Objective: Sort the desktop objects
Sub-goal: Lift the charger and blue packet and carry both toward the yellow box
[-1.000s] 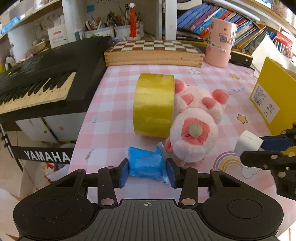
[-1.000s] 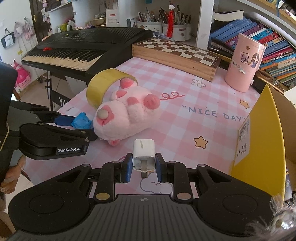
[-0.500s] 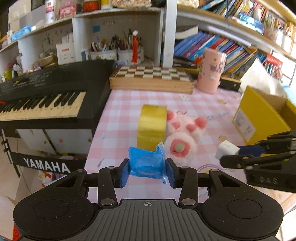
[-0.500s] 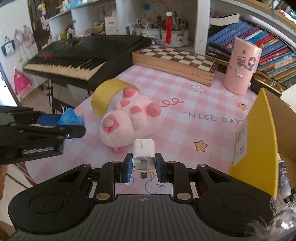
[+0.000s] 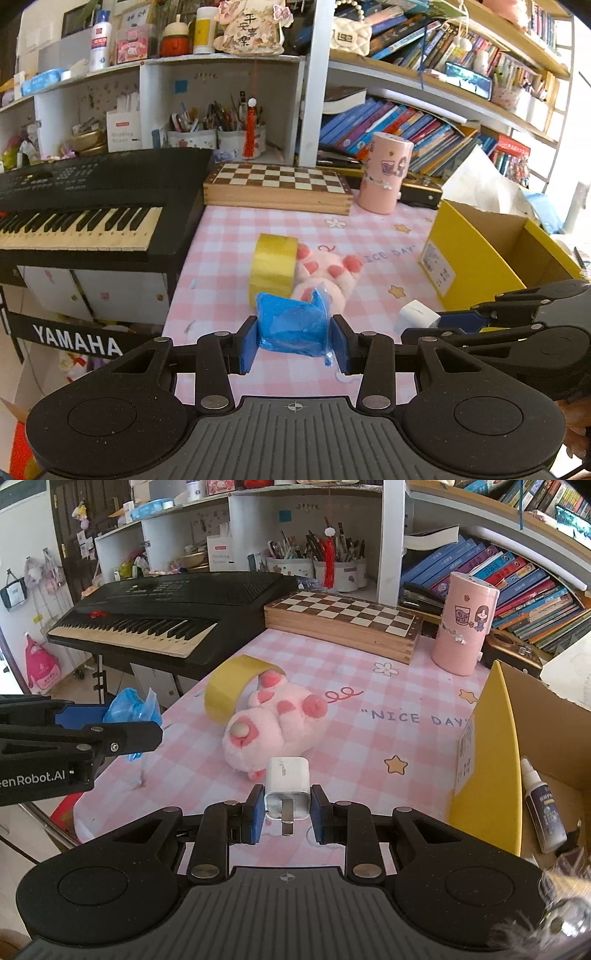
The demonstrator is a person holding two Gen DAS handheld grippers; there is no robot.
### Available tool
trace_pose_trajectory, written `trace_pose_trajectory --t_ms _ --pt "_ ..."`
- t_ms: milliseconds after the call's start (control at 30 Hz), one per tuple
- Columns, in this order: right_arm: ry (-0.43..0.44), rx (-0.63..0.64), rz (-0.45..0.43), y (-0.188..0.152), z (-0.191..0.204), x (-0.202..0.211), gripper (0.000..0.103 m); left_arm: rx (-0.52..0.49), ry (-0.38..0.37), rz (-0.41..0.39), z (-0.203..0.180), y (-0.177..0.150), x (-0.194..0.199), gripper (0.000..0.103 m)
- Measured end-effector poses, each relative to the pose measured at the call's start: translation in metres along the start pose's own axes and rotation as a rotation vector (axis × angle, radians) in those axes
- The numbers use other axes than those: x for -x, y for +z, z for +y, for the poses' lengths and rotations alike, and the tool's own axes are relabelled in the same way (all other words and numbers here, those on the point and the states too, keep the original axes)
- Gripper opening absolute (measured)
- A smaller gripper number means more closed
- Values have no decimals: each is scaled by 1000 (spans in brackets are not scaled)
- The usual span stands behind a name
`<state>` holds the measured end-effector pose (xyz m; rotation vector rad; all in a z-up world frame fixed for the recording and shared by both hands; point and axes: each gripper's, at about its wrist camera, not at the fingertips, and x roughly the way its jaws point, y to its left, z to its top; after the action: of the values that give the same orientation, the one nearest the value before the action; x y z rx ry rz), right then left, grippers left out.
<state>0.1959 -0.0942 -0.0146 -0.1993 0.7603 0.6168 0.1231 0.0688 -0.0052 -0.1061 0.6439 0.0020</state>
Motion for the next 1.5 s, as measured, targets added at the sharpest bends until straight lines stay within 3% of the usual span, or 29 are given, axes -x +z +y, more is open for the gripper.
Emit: trace_pose_trajectory --t_ms 533,1100,1500 --pt "-32 -50 -12 -55 37 56 23 -39 -71 -13 -14 -38 67 40" --pt "-134 -194 0 -130 35 117 23 -152 -235 33 -67 -73 92 41" --pt "-168 -276 18 -154 23 135 23 -197 -277 51 -92 -80 97 41"
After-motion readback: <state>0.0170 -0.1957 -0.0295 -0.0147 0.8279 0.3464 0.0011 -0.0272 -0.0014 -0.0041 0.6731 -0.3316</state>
